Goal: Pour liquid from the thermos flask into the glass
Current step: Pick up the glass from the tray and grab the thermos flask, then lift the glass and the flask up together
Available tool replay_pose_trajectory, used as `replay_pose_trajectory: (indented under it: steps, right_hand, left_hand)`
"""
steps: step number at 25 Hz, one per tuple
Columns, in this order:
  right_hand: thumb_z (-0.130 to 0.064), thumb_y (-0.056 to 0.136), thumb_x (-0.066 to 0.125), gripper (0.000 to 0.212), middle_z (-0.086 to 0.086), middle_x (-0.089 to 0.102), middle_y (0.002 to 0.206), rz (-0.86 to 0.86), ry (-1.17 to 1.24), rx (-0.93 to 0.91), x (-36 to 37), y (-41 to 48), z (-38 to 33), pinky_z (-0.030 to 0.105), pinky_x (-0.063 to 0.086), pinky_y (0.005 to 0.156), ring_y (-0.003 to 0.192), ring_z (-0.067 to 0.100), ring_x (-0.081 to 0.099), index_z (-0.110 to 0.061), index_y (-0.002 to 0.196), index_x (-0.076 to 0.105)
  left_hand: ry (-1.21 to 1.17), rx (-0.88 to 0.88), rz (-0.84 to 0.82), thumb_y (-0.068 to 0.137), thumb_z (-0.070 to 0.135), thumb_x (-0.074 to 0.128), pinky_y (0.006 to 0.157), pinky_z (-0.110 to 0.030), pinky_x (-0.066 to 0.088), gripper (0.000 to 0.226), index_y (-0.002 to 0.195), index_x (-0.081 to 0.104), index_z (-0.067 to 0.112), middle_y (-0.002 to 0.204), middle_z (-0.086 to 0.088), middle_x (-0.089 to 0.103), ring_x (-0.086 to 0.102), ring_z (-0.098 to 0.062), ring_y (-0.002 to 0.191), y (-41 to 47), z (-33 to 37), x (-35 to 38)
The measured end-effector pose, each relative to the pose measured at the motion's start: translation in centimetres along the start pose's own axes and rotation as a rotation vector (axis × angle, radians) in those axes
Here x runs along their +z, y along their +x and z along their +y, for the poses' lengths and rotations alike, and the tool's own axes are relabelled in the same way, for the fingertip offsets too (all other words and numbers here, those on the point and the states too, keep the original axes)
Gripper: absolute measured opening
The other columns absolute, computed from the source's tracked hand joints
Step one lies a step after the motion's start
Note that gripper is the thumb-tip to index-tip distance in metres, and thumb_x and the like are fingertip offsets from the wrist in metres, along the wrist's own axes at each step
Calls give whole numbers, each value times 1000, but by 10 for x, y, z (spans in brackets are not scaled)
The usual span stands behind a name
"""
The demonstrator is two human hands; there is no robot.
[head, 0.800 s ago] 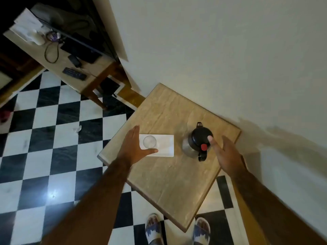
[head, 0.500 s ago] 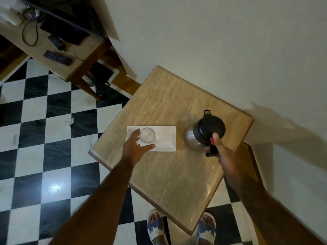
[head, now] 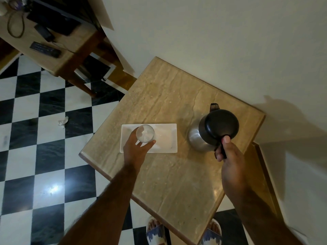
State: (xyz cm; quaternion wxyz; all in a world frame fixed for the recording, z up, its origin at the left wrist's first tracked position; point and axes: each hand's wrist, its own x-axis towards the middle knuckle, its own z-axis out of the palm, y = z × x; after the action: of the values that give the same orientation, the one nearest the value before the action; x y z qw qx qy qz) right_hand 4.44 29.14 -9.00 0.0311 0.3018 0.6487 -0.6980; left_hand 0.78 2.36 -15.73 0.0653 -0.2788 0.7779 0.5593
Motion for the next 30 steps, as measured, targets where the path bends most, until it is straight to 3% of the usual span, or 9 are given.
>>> replay_pose_trajectory:
  steps: [2, 6, 9, 11, 13, 17, 21, 26, 30]
  right_hand:
    - [-66, 81, 66, 45, -2, 49, 63, 12, 60, -1, -6, 8, -5, 39, 38, 78, 64, 18, 45, -23, 70, 63]
    - [-77, 67, 78, 52, -8, 50, 62, -78, 130, 31, -20, 17, -27, 34, 39, 78, 59, 8, 47, -26, 73, 71]
    - [-74, 71, 78, 50, -7, 46, 61, -171, 107, -4, -29, 13, -57, 35, 38, 78, 57, 9, 45, -25, 78, 70]
    - [-73, 72, 77, 52, -6, 45, 58, -233, 76, -41, -36, 7, -92, 35, 38, 80, 55, 9, 46, -22, 79, 67]
    - [-73, 73, 76, 63, -4, 44, 58, -303, 8, -105, -39, -4, -133, 36, 38, 77, 56, 12, 45, -12, 80, 63]
    - [-60, 88, 66, 67, 6, 39, 56, -421, -164, -240, -32, -36, -223, 31, 38, 68, 58, 23, 39, 0, 64, 47]
    - [-55, 90, 67, 57, -2, 39, 51, -520, -275, -292, -31, -75, -321, 13, 40, 56, 48, 11, 42, -15, 56, 45]
    - [-60, 84, 74, 63, 2, 33, 52, -629, -435, -362, -25, -125, -435, 18, 32, 50, 47, 13, 33, -17, 53, 40]
    - [-62, 82, 76, 63, 1, 33, 51, -651, -588, -380, -15, -160, -496, 26, 26, 48, 45, 15, 29, -20, 50, 41]
  left_hand:
    - [-17, -1, -16, 79, 11, 91, 105, -40, 57, 67, 139, 62, 19, 137, 1, 67, 62, -21, 128, -1, 3, 0]
    - [48, 57, -65, 79, 18, 92, 80, -9, 57, 66, 137, 62, 23, 133, 7, 67, 65, -16, 122, -5, 16, -10]
    - [157, 111, -106, 77, 51, 85, 74, 3, 46, 64, 133, 57, 35, 134, 14, 61, 63, -1, 106, -11, 39, -25]
    - [215, 195, -105, 64, 88, 67, 84, -2, 42, 86, 134, 52, 39, 131, 16, 57, 59, 3, 102, -23, 70, -37]
    - [177, 247, -100, 53, 99, 61, 101, -21, 49, 103, 134, 55, 36, 134, 16, 59, 60, -3, 113, -33, 99, -49]
    - [57, 290, -140, 71, 57, 87, 102, -31, 53, 68, 133, 58, 52, 133, 30, 64, 62, 1, 126, -68, 160, -74]
    - [99, 374, -156, 71, 69, 80, 100, -46, 59, 71, 130, 63, 34, 126, 8, 71, 70, -15, 118, -116, 231, -100]
    - [35, 461, -145, 83, 46, 86, 74, -12, 58, 42, 111, 62, 66, 111, 37, 69, 67, 14, 104, -165, 308, -132]
    - [-59, 472, -162, 75, 33, 94, 93, -23, 53, 65, 132, 64, 41, 129, 20, 68, 65, -2, 118, -186, 348, -144]
